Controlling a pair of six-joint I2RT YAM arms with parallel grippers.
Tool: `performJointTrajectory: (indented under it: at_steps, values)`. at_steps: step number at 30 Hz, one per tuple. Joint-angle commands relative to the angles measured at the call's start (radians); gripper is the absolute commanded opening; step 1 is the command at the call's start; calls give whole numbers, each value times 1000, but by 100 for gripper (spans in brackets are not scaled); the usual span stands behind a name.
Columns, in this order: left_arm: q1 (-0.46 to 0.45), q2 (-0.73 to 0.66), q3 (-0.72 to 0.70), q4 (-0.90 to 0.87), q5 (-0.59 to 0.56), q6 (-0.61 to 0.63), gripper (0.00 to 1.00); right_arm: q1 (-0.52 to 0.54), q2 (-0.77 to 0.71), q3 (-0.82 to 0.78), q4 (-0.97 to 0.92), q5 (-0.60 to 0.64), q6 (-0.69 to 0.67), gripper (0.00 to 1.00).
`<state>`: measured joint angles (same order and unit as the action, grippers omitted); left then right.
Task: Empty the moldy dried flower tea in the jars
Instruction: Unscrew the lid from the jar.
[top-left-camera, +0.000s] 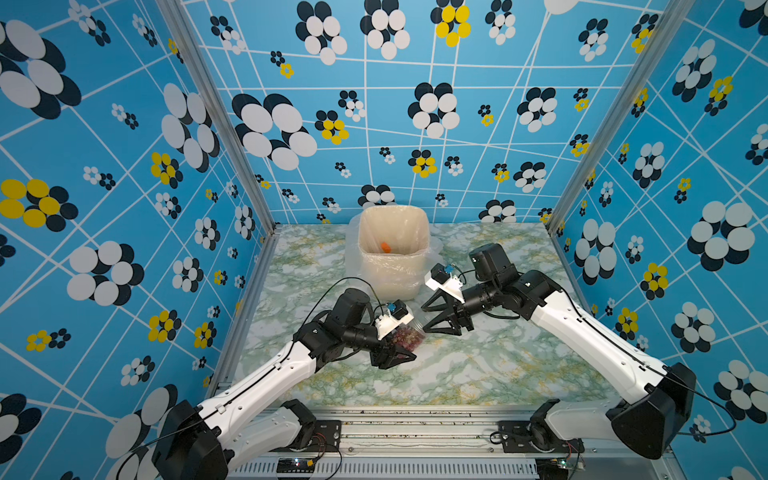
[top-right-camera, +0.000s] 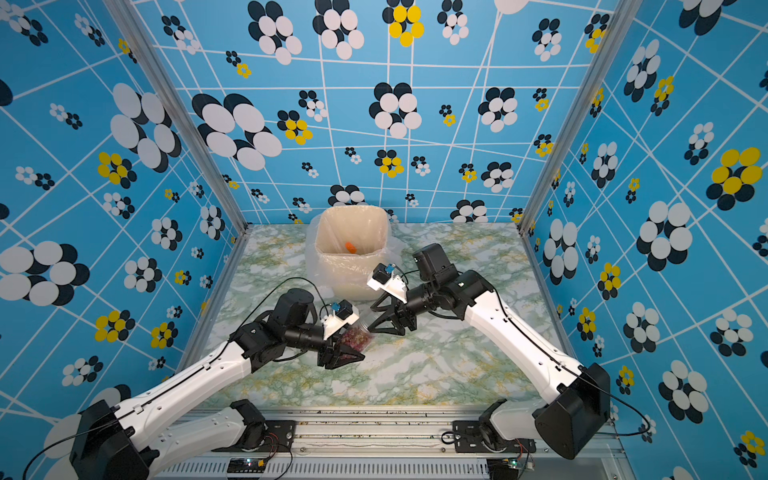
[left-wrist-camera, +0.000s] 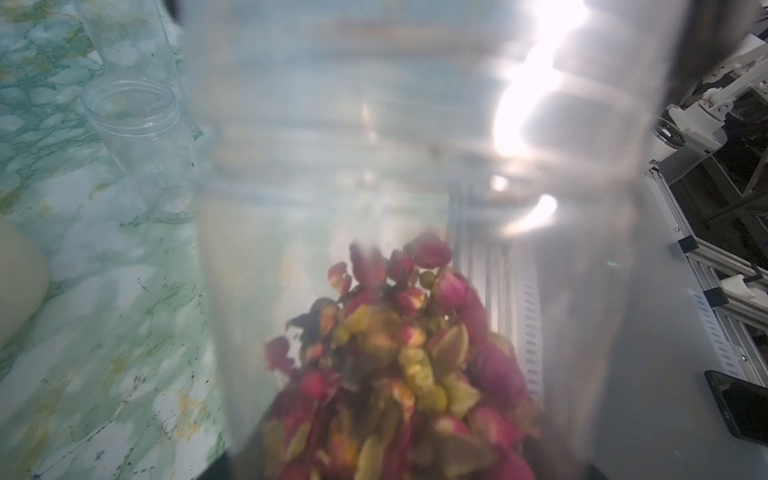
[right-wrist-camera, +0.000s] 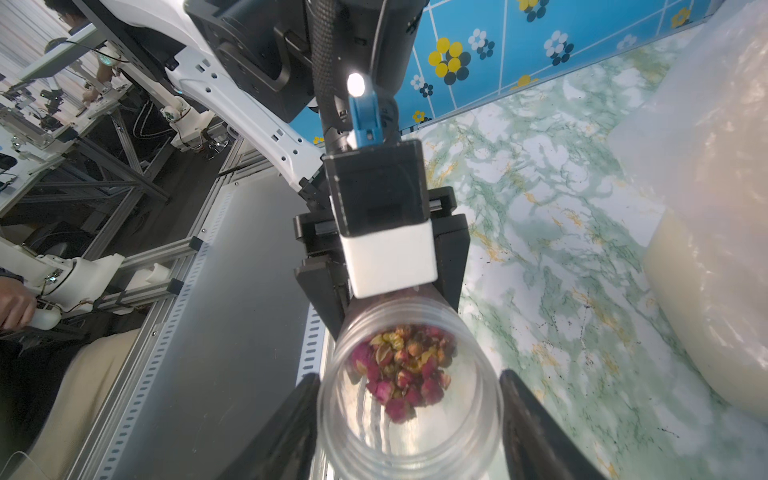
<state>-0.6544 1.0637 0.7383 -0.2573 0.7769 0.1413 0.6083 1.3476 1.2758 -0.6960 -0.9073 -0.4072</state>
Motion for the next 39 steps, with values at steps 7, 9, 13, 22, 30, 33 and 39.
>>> performJointTrajectory:
  at_steps: [7, 9, 13, 22, 30, 33, 39]
  values:
    - [13, -44, 37, 117, -224, -3, 3, -28, -51, -47, 220, -2, 284, 84]
    - [11, -63, 22, 132, -293, 10, 3, -30, -85, -69, 321, 5, 428, 91]
    - [10, -81, 7, 151, -385, 30, 3, -30, -164, -111, 472, 133, 719, 97]
    - [-25, -71, 18, 142, -490, 85, 2, -31, -95, 41, 172, 386, 932, 98]
    - [-74, -42, 42, 101, -578, 133, 3, -11, -34, 85, 144, 374, 973, 98]
    - [-82, -39, 45, 99, -593, 141, 3, 7, -12, 88, 122, 365, 973, 98]
    - [-91, -28, 56, 87, -608, 152, 3, 44, 24, 96, 95, 358, 953, 98]
